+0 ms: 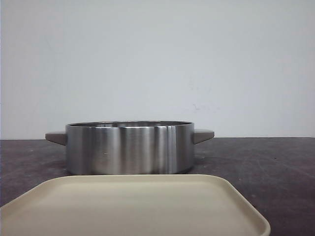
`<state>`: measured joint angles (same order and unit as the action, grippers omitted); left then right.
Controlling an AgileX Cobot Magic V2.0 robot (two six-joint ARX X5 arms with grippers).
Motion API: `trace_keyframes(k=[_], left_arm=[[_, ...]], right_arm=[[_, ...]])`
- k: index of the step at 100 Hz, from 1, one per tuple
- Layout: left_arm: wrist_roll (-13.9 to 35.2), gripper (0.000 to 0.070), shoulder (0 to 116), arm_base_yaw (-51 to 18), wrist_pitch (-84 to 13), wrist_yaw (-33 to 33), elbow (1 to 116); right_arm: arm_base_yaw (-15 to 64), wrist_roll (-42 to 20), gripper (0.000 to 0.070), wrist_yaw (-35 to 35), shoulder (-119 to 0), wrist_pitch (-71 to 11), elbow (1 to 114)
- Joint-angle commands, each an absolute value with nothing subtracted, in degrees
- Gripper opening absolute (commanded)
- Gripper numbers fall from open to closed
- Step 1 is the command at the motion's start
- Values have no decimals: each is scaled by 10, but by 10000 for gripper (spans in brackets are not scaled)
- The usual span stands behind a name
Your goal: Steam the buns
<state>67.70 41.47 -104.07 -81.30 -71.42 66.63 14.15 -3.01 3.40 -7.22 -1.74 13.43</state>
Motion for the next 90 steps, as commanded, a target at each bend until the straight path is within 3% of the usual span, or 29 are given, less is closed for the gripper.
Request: trace_keyframes(k=[1, 21, 38, 90], left_arm=[[682, 7, 419, -1043, -824, -716, 671], [682, 7, 419, -1043, -824, -716, 671], [682, 7, 419, -1043, -824, -716, 671], [682, 6, 419, -1043, -824, -716, 671]], right_arm=[[95, -38, 6, -10, -67, 10, 95], [43, -39, 6, -33, -29, 10, 7], [43, -38, 6, -34, -2, -105, 7], [44, -19, 6, -29, -2, -89, 7]])
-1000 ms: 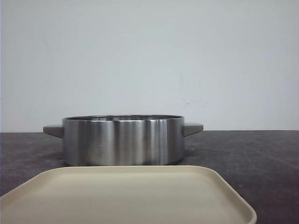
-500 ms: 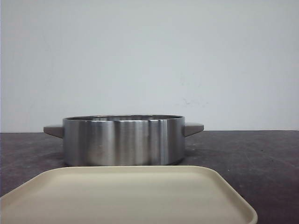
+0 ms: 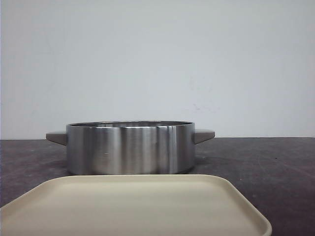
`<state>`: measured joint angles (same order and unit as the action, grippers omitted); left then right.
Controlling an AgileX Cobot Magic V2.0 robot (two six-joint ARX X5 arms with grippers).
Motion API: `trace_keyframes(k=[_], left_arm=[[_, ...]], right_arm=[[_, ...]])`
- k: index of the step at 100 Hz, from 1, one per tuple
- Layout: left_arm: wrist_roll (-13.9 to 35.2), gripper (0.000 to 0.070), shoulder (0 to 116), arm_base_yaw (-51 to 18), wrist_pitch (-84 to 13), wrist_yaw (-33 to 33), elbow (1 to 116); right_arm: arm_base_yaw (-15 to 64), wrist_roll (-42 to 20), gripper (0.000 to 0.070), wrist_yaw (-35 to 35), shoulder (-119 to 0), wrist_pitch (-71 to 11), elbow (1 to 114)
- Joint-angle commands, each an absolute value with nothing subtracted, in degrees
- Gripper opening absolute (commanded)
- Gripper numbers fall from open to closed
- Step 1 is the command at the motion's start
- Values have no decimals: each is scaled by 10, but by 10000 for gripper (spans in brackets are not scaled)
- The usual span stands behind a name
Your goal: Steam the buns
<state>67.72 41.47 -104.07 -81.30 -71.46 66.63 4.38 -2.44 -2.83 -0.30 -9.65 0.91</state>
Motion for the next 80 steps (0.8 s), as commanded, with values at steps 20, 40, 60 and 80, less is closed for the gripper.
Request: trace_keyframes(k=[20, 40, 60, 80], left_arm=[[682, 7, 419, -1043, -824, -716, 671], [682, 7, 419, -1043, -824, -716, 671], [682, 7, 419, -1043, -824, -716, 671], [681, 7, 419, -1038, -824, -731, 671]], right_arm=[[44, -19, 6, -29, -2, -89, 7], [44, -19, 6, -29, -2, -89, 7], [44, -19, 6, -29, -2, -89, 7], [44, -19, 6, -29, -2, -89, 7]])
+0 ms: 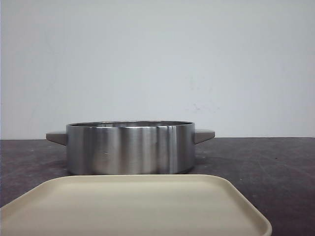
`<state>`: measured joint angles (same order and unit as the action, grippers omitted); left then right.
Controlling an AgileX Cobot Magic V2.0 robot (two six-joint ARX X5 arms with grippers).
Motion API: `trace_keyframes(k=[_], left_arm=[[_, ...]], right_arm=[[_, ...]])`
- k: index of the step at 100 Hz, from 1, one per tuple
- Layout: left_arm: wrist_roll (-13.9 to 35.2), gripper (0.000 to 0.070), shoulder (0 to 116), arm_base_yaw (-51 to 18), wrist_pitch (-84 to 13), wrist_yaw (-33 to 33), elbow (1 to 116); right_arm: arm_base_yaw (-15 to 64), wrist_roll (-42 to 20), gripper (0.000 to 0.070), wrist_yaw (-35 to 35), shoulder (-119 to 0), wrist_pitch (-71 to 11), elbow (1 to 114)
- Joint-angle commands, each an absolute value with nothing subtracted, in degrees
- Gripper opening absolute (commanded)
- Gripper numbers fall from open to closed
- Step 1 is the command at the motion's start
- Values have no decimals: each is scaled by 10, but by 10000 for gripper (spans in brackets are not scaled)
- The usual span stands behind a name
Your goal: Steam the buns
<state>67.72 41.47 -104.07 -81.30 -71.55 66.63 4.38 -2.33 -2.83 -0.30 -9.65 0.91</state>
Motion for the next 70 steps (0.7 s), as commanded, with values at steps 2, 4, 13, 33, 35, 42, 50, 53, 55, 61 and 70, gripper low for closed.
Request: trace_keyframes(k=[2, 4, 13, 33, 35, 42, 50, 53, 55, 61, 70], left_arm=[[682, 7, 419, -1034, -823, -735, 671], [682, 7, 419, -1029, -822, -739, 671], [685, 7, 419, -987, -809, -736, 671], [721, 7, 418, -814, -764, -670, 670], [721, 7, 418, -798, -766, -664, 670], [721, 7, 414, -744, -766, -653, 670], [715, 7, 407, -682, -738, -653, 670], [693, 7, 404, -658, -721, -649, 669], [673, 7, 401, -642, -707, -646, 668], [561, 7, 391, -584, -638, -606, 661], [347, 7, 364, -492, -465, -480, 629]], right_arm=[[44, -19, 6, -29, -2, -89, 7], [44, -19, 6, -29, -2, -89, 7], [44, -19, 6, -29, -2, -89, 7], [44, -19, 6, -29, -2, -89, 7], [44, -19, 6, -29, -2, -89, 7], [44, -19, 6, -29, -2, -89, 7], [44, -19, 6, -29, -2, -89, 7], [44, -19, 6, -29, -2, -89, 7], [44, -19, 6, -29, -2, -89, 7], [44, -19, 6, -29, -2, -89, 7], [44, -19, 6, -29, -2, -89, 7]])
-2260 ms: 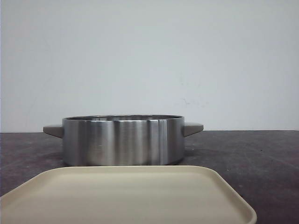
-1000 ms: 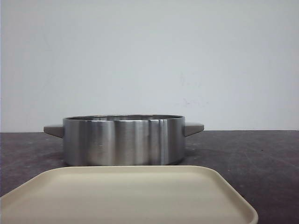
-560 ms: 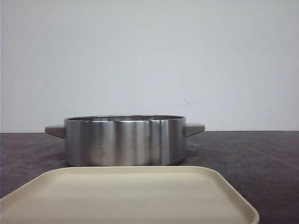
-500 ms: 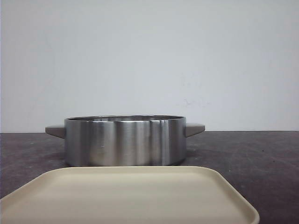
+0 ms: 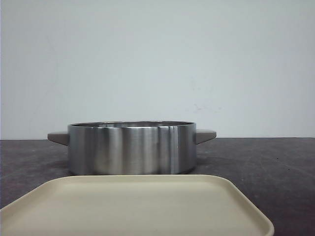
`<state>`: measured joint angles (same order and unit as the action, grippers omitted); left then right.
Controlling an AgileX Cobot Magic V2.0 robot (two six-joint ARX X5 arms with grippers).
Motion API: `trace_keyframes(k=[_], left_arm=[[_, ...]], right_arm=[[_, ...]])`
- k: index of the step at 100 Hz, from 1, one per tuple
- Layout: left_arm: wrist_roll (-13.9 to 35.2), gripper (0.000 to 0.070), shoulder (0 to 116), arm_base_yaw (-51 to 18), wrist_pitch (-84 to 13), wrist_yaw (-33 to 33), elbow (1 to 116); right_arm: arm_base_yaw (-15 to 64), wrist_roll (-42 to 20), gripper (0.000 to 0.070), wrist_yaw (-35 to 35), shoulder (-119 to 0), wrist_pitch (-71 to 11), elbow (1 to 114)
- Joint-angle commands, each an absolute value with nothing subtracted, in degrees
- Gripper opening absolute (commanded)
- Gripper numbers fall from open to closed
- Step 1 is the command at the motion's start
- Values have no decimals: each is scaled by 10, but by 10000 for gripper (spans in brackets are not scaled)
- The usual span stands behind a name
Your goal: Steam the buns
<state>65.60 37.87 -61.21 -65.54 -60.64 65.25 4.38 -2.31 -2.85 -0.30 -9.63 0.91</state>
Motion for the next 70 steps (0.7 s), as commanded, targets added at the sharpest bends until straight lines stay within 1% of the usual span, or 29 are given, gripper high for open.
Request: trace_keyframes(k=[1, 4, 7, 9, 10, 11, 12, 13, 14, 15, 19, 20, 26, 30, 36, 41, 45, 53, 58, 70], left_arm=[[336, 7, 362, -487, -454, -470, 626], [267, 7, 350, -457, -383, -402, 608], [202, 7, 336, -427, -309, -321, 586], [164, 7, 327, -406, -263, -259, 571], [137, 7, 320, -390, -229, -211, 558], [129, 7, 317, -385, -218, -194, 554], [106, 7, 309, -369, -188, -146, 542], [93, 7, 304, -358, -169, -112, 533], [86, 7, 301, -352, -160, -96, 529], [69, 7, 293, -336, -134, -48, 516], [39, 7, 274, -298, -86, 54, 488], [29, 7, 265, -282, -70, 92, 475], [16, 7, 230, -221, -35, 190, 429], [22, 7, 209, -189, -30, 209, 404], [55, 7, 174, -140, -31, 198, 358], [91, 7, 152, -105, -31, 168, 318], [117, 7, 136, -78, -31, 128, 280], [139, 7, 111, -43, -30, 45, 213], [153, 7, 93, -27, -29, 10, 173], [183, 8, 65, -1, 6, 5, 89]], right_arm=[[44, -19, 6, -29, -2, -89, 7], [44, -19, 6, -29, -2, -89, 7], [44, -19, 6, -29, -2, -89, 7], [44, -19, 6, -29, -2, -89, 7], [44, -19, 6, -29, -2, -89, 7], [44, -19, 6, -29, -2, -89, 7], [44, -19, 6, -29, -2, -89, 7], [44, -19, 6, -29, -2, -89, 7], [44, -19, 6, -29, -2, -89, 7], [44, -19, 6, -29, -2, -89, 7], [44, -19, 6, -29, -2, -89, 7], [44, -19, 6, -29, -2, -89, 7], [44, -19, 6, -28, -2, -89, 7], [44, -19, 6, -29, -2, -89, 7], [44, -19, 6, -29, -2, -89, 7], [44, -19, 6, -29, -2, -89, 7], [44, -19, 6, -29, -2, -89, 7], [44, -19, 6, -30, -2, -90, 7], [44, -19, 6, -30, -2, -89, 7], [44, -19, 6, -30, -2, -90, 7]])
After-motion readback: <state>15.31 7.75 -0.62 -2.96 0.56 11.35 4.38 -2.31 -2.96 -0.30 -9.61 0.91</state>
